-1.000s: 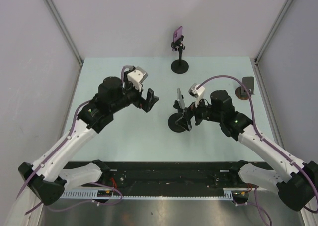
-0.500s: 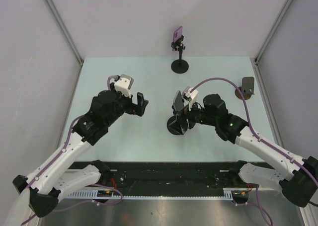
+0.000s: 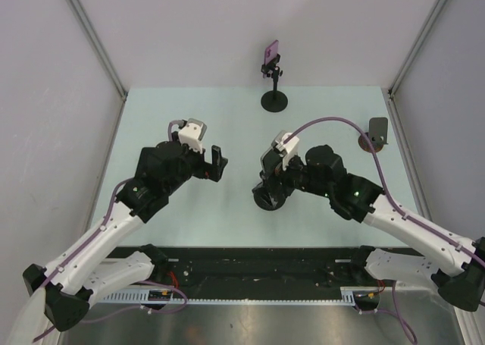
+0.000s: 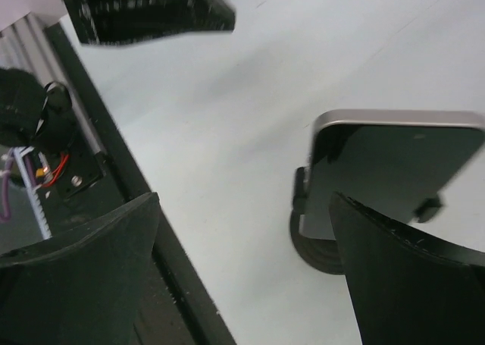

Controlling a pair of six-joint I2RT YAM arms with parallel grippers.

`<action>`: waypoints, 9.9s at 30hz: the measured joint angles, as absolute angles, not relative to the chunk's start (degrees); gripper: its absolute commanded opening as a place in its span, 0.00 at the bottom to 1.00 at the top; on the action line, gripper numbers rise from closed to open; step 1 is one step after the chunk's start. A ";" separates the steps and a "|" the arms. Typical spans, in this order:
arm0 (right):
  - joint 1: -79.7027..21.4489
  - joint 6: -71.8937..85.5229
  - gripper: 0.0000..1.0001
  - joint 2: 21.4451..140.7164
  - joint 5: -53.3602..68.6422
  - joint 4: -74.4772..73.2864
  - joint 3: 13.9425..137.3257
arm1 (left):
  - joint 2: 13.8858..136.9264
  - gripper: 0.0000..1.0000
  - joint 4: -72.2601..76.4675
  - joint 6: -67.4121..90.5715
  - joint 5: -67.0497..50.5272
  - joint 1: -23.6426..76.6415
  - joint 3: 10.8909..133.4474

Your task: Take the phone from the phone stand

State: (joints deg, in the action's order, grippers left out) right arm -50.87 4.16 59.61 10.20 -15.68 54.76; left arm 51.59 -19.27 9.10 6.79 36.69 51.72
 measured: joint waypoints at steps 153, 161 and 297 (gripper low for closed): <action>-40.45 4.23 0.00 62.96 18.50 -9.93 55.27 | 62.92 0.93 26.02 16.53 -26.52 38.46 33.58; -40.64 7.18 0.00 62.13 21.34 -5.78 55.31 | 53.01 1.00 23.07 14.41 -23.59 38.39 33.19; -31.07 8.91 1.00 61.95 11.90 -16.03 60.73 | 91.15 1.00 -18.13 15.31 -17.61 5.52 57.67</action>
